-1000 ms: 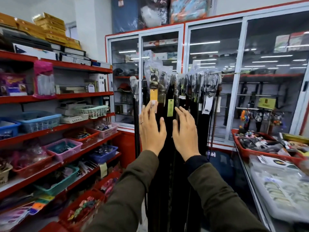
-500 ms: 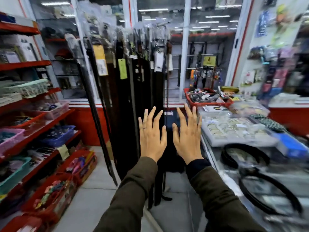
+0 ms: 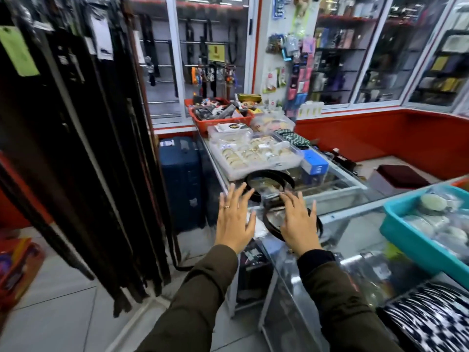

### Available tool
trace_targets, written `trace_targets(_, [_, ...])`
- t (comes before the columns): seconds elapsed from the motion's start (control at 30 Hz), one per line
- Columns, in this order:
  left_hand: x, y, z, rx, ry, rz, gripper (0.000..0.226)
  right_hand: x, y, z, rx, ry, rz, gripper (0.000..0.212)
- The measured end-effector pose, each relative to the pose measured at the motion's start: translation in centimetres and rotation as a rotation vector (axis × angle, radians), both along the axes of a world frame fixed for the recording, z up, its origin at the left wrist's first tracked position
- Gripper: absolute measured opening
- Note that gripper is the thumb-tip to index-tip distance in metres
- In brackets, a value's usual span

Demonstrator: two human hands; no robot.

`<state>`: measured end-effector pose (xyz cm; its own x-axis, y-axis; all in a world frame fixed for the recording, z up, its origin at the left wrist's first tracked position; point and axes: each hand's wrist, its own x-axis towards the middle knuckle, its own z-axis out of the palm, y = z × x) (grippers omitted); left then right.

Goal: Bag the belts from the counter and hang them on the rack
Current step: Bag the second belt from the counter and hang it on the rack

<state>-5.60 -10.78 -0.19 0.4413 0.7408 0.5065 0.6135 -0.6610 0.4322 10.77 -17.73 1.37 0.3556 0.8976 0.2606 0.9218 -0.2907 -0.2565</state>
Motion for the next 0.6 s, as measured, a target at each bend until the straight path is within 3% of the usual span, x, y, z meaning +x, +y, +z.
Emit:
trace_targets(0.1, [3.3, -0.4, -1.8, -0.162, 0.224, -0.188, 0.059, 3.4, -1.6, -1.5, -0.291, -0.038, -0.045, 0.064])
trace_targets(0.2, [6.3, -0.9, -2.7, -0.38, 0.477, -0.342, 0.068, 5.6, -2.4, -2.8, -0.506, -0.037, -0.047, 0.047])
trace_targets(0.33, [8.4, -1.4, -3.7, -0.38, 0.697, -0.37, 0.073, 6.4, -3.2, -4.0, -0.479, -0.039, -0.092, 0.032])
trace_targets(0.47, [8.6, -1.8, -4.2, -0.334, 0.57, -0.351, 0.045, 6.5, -3.6, -3.5, -0.435, -0.058, -0.117, 0.022])
trace_targets(0.6, [6.8, -1.4, -3.9, -0.353, 0.402, -0.369, 0.031, 6.4, -3.2, -1.9, -0.491, 0.074, 0.004, 0.018])
